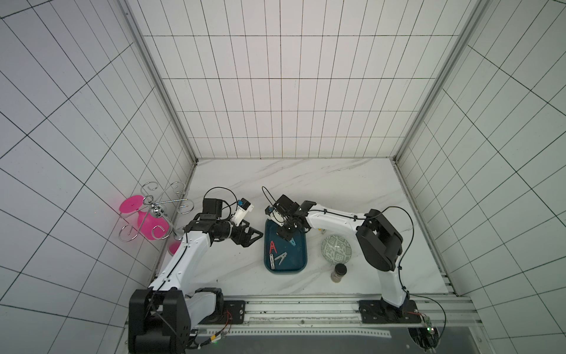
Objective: Take the clothespins out of the storage box
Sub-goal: Pick up the clothespin from the storage box.
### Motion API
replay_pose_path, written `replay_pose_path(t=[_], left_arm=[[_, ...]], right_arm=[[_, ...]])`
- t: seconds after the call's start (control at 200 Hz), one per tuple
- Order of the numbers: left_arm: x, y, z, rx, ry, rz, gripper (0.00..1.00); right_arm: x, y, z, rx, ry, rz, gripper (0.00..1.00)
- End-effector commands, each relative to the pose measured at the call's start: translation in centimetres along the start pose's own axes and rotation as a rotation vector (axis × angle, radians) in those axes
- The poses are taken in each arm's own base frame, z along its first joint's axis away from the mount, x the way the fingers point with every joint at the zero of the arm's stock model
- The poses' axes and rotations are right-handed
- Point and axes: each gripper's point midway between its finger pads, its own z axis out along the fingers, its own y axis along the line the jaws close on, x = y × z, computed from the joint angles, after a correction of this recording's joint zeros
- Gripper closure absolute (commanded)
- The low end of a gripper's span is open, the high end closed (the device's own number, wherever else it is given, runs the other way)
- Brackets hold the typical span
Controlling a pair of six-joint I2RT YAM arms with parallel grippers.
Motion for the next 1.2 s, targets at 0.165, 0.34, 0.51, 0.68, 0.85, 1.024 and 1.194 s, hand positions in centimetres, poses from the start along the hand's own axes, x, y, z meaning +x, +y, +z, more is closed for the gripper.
replay_pose_path(t=[0.165,0.34,0.51,0.68,0.85,1.024,1.194], left_arm=[[0.0,0.0,0.0,0.0,-0.011,0.015,0.05],[0.0,0.0,0.0,0.002,-0.012,0.016,0.05],[0.0,0.0,0.0,0.003,-0.011,0.016,0.05],[0.0,0.0,0.0,0.004,-0.01,0.015,0.05],[-0.1,0.0,0.0,0.003,-0.012,0.015,0.05],[-0.1,0.0,0.0,0.005,-0.012,0.014,0.05],[0.0,0.0,0.1,0.009,-0.011,0.012,0.05]], right_arm=[[0.0,-0.5,2.1,-0.004,0.038,-0.007,0.61],[0.2,-0.4,2.7,-0.015,0.051,-0.005,0.66],[0.2,-0.3,2.3,-0.021,0.048,-0.006,0.77],[-0.9,-0.1,0.4,-0.025,-0.003,-0.002,0.8],[-2.0,-0.3,-2.3,-0.022,-0.072,0.029,0.81],[-2.4,-1.4,-5.1,0.005,-0.147,0.089,0.82],[-1.4,-4.6,-7.3,0.102,-0.192,0.212,0.83]])
